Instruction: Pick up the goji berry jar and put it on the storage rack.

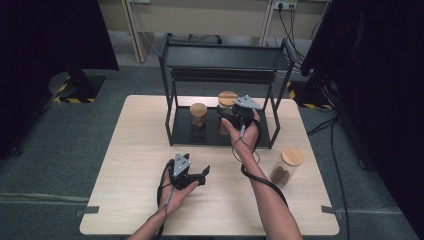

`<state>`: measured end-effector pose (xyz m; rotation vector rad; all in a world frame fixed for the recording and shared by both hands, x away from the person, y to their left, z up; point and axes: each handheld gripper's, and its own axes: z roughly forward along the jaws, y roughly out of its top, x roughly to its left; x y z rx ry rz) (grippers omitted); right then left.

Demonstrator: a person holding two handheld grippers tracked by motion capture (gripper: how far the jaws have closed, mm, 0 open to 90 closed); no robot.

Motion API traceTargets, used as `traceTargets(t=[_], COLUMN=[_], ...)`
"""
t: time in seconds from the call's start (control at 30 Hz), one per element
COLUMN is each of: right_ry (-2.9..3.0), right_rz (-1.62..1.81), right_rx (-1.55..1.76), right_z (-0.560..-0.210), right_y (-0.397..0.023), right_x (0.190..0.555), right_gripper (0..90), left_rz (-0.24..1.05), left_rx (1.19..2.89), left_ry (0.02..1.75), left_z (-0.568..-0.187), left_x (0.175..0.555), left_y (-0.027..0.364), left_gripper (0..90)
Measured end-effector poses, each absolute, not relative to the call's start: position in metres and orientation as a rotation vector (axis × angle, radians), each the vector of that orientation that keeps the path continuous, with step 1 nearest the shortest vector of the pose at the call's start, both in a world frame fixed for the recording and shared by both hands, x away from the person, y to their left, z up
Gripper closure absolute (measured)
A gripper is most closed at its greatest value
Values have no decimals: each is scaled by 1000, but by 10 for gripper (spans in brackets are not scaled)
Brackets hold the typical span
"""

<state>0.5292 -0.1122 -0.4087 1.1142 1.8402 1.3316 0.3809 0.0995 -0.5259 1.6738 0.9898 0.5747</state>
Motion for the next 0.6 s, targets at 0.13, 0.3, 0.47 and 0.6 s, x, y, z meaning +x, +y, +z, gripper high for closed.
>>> traceTargets(t=[0.13,0.3,0.47,0.6], right_ry=[1836,1832,1832,1836], right_rz=[1328,1323,1319,1314], right_rx=[1128,1136,1139,1142], right_z=[-409,-409,-409,-410], right_y=[-113,-113,-111,-109], right_x=[533,537,541,544], right_gripper=[250,251,251,251], left_rz=[576,577,578,579], left_rx=[1675,1676,1677,1679], left_ry=[989,988,987,986], left_z=[-526,-526,-526,-526], left_x=[381,381,381,381], left_y=[99,99,99,99], left_gripper=[73,73,74,74])
